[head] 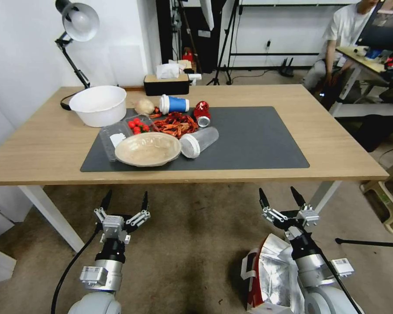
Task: Pick up the food delivery bag from the floor and place it on the table.
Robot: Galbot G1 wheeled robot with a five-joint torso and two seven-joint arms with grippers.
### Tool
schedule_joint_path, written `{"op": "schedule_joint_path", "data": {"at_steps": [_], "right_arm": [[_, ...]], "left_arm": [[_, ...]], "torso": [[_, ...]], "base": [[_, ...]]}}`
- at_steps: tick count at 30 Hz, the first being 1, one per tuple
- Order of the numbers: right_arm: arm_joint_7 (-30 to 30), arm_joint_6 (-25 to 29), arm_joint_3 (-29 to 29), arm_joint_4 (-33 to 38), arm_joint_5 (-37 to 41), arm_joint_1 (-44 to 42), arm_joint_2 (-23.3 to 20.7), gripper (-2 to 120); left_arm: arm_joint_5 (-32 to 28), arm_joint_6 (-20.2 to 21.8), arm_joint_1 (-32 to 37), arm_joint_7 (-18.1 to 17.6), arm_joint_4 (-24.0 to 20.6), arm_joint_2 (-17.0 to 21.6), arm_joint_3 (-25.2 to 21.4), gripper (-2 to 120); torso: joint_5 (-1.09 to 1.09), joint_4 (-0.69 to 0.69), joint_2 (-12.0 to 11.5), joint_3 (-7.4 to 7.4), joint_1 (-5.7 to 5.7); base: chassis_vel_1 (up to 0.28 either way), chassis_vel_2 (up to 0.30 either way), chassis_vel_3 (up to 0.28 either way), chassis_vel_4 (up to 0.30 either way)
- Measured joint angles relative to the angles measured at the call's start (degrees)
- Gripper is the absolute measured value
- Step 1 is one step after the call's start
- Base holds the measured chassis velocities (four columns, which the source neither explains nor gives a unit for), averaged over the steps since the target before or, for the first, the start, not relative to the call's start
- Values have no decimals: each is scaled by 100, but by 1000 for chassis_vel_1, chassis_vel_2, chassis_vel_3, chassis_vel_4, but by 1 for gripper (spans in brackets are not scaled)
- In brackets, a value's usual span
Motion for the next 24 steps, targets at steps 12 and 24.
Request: {"op": "schedule_joint_path", "data": {"at_steps": [12,24], "right_arm": [[0,0,0,0,0,0,0,100],[713,-560,-98,792,-574,-35,-68,100]], "left_arm": [[-1,0,0,0,0,0,0,100],[-916,706,-464,-11,-601,355,-184,100]], "torso": [[0,0,0,0,0],[-1,-1,66,36,28]], "base": [[0,0,0,0],[0,0,0,0]]}}
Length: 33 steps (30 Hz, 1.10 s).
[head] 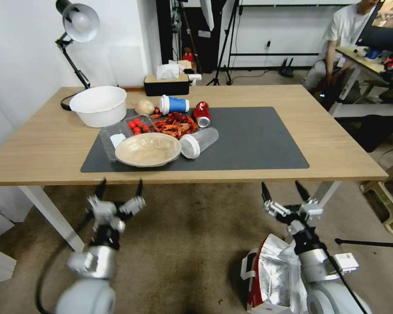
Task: Pick up the food delivery bag from the floor and place it on the table.
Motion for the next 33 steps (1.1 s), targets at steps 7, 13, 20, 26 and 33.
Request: {"op": "schedule_joint_path", "data": {"at_steps": [7,13,20,26,33], "right_arm": [[580,-490,-110,853,-531,0,-45,100],[660,-575,-129,898,-612,7,-55,100],[658,-543,-128,844,-602,0,-44,100],[651,-526,-127,833,-592,0,-41,100],[645,-513,-122,829,-585,-12,-36,100]], "left_arm": [[-273,33,-49,-45,-139,144,-134,100],[-192,-60,-30,-20,-94,122,-132,100],[-173,-86,-9,-30,-79,121,-125,100],[-158,-86,-4,-47,-77,117,-116,100],[-143,-89,10,-53,-74,102,-95,100]], "torso": [[1,3,137,77,63],[0,1,263,145,119],[0,1,320,176,144],[1,1,241,134,110],[1,1,3,-1,6]], "base": [[0,0,0,0],[0,0,0,0],[0,0,0,0],[0,0,0,0],[0,0,0,0]]}}
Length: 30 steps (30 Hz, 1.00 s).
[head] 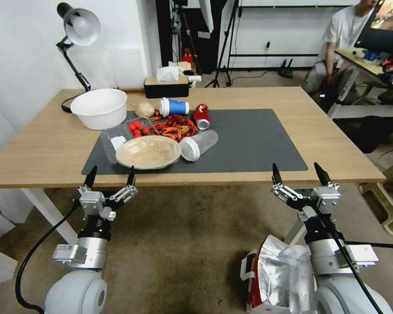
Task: Pick up the food delivery bag from the floor and place it on the table.
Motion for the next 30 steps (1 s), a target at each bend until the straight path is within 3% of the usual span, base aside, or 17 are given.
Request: {"op": "schedule_joint_path", "data": {"at_steps": [30], "right_arm": [[-22,82,21,-50,16,-34,49,100]], "left_arm": [[158,31,71,-2,-38,-18,13,100]], "torso": [[0,0,-814,-466,-348]], "base": [[0,0,0,0]]}}
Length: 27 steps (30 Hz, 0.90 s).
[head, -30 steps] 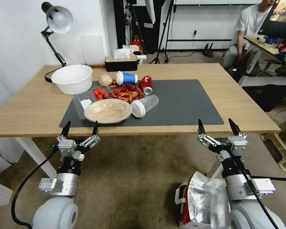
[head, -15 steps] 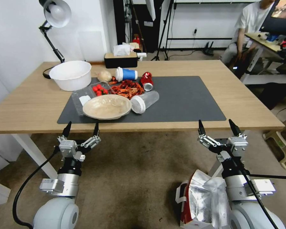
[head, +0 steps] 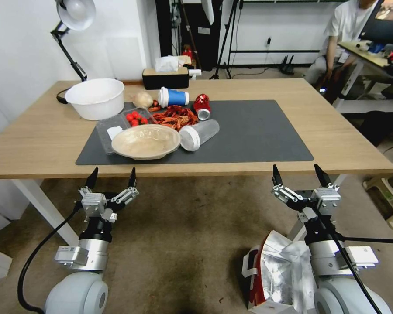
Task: Pick up the food delivery bag from the floor and place it on the table.
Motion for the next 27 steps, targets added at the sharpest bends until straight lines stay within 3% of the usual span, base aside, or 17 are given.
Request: {"op": "schedule_joint_path", "data": {"at_steps": [27], "right_arm": [[-24,88,19,-21,9,-48,31,100]], "left_arm": [[53,48,83,15,-54,-9,-18,100]], "torso": [[0,0,-670,-402,-270]], "base": [[0,0,0,0]]}}
